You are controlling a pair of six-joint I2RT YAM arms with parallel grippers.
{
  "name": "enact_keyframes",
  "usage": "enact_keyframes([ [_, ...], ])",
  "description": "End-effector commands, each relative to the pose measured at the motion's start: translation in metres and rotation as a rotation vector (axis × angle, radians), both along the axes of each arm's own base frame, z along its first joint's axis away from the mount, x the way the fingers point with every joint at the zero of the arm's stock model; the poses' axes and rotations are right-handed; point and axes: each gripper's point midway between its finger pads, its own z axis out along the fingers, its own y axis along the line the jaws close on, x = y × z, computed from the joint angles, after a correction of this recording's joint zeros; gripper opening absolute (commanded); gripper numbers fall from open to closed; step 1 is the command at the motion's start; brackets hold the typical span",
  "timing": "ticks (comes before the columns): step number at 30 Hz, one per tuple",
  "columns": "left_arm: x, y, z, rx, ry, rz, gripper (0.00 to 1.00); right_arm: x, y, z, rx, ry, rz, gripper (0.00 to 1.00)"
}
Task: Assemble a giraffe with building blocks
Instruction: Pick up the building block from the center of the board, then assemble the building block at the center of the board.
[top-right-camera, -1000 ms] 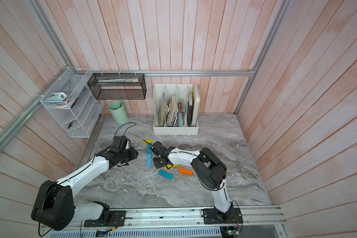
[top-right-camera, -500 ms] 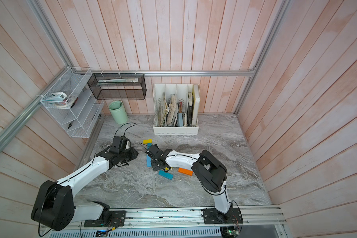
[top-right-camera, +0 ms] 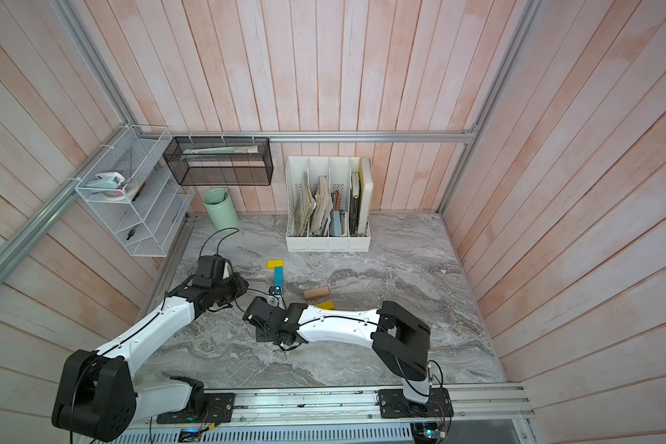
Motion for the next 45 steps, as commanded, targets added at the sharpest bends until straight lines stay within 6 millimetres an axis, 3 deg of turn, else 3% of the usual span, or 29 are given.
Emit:
enact_keyframes([
  [1,0.001,0.005,0.004,-0.026,-0.002,0.019,0.25,0.012,-0.006,-0.008,-0.068,0.0,-0.147,0.0],
  [6,0.003,0.002,0.011,-0.052,-0.021,0.011,0.25,0.011,-0.011,-0.027,-0.161,0.02,-0.155,0.0],
  [12,0.001,0.001,0.013,-0.055,-0.029,-0.001,0.24,0.009,-0.033,-0.042,-0.221,0.017,-0.197,0.0],
  [23,0.001,-0.002,0.007,-0.076,-0.016,-0.007,0.24,0.001,-0.03,-0.067,-0.234,0.057,-0.112,0.05],
  [28,0.001,-0.002,0.007,-0.075,-0.019,-0.007,0.24,0.001,-0.027,-0.072,-0.223,0.072,-0.087,0.13],
  [31,0.0,-0.002,0.006,-0.07,-0.015,-0.011,0.24,0.0,-0.027,-0.078,-0.231,0.094,-0.078,0.25],
  [33,-0.001,-0.002,0.005,-0.069,-0.015,-0.012,0.24,-0.002,-0.027,-0.081,-0.234,0.102,-0.068,0.38],
  [34,-0.001,-0.002,0.005,-0.069,-0.016,-0.012,0.24,-0.002,-0.026,-0.082,-0.234,0.103,-0.065,0.45],
  [41,-0.003,-0.003,0.003,-0.073,-0.011,-0.019,0.24,0.001,-0.03,-0.071,-0.251,0.067,-0.087,0.54],
  [45,-0.008,-0.008,-0.002,-0.087,0.003,-0.05,0.24,0.01,-0.041,-0.041,-0.261,-0.017,-0.118,0.54],
])
